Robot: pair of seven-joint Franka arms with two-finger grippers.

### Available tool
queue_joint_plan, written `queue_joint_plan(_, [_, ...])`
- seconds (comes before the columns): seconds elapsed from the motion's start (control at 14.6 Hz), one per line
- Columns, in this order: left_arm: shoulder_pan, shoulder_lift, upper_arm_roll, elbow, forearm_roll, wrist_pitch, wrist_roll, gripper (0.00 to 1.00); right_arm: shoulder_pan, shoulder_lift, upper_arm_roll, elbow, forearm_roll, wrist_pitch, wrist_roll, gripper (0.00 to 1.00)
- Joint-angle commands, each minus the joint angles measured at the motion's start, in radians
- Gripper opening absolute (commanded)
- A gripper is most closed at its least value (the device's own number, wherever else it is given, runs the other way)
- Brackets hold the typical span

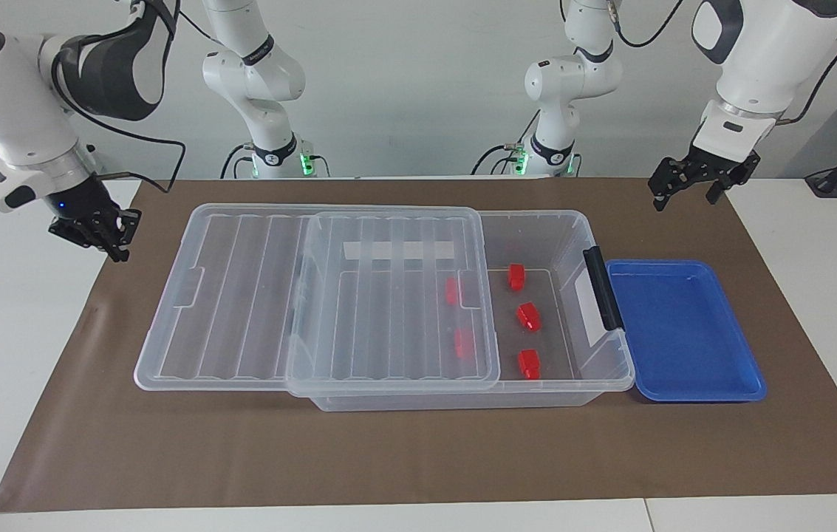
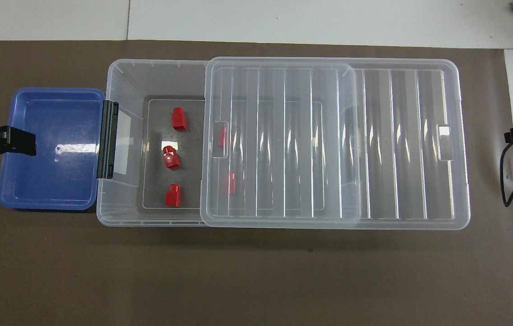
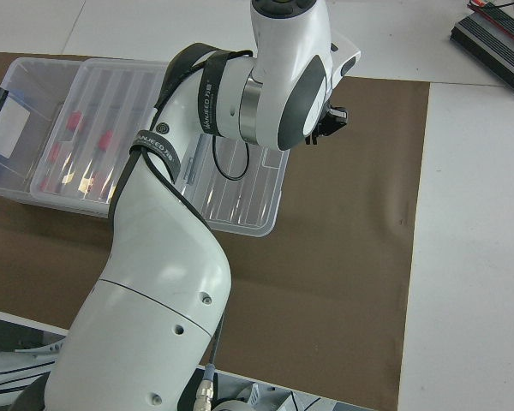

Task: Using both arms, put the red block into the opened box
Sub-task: 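Reach the right gripper back to the clear lid's edge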

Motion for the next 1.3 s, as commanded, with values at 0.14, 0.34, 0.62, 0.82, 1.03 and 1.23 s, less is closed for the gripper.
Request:
queue_joint_plan(0.14, [-0.012,-0.027,0.011,-0.031,0.009,0.018,0.008,1.00,-0.027,0.107,0.012,-0.003,0.077,0.150,-0.121,0.00])
queue_joint_plan(0.34, [-0.006,-0.026,0.011,-0.029,0.009,0.021,0.011,1.00,-0.015,0.126,0.012,-0.003,0.142,0.162,-0.123,0.00])
queue_joint_plan(0.62, [-0.017,-0.023,0.020,-0.023,0.007,0.021,0.008,1.00,-0.003,0.134,0.015,-0.005,0.157,0.162,-0.117,0.00])
queue_joint_plan(0.82, [-0.093,-0.023,0.092,-0.023,0.007,0.022,0.009,1.00,0.022,0.141,0.015,-0.003,0.162,0.167,-0.103,0.00])
queue_joint_plan(1.03, [-0.158,-0.026,0.161,-0.022,0.007,0.022,0.011,1.00,0.050,0.141,0.014,-0.003,0.162,0.176,-0.074,0.00])
queue_joint_plan(1.23, [-0.158,-0.026,0.161,-0.020,0.007,0.022,0.009,1.00,0.082,0.143,0.015,-0.003,0.162,0.179,-0.031,0.00])
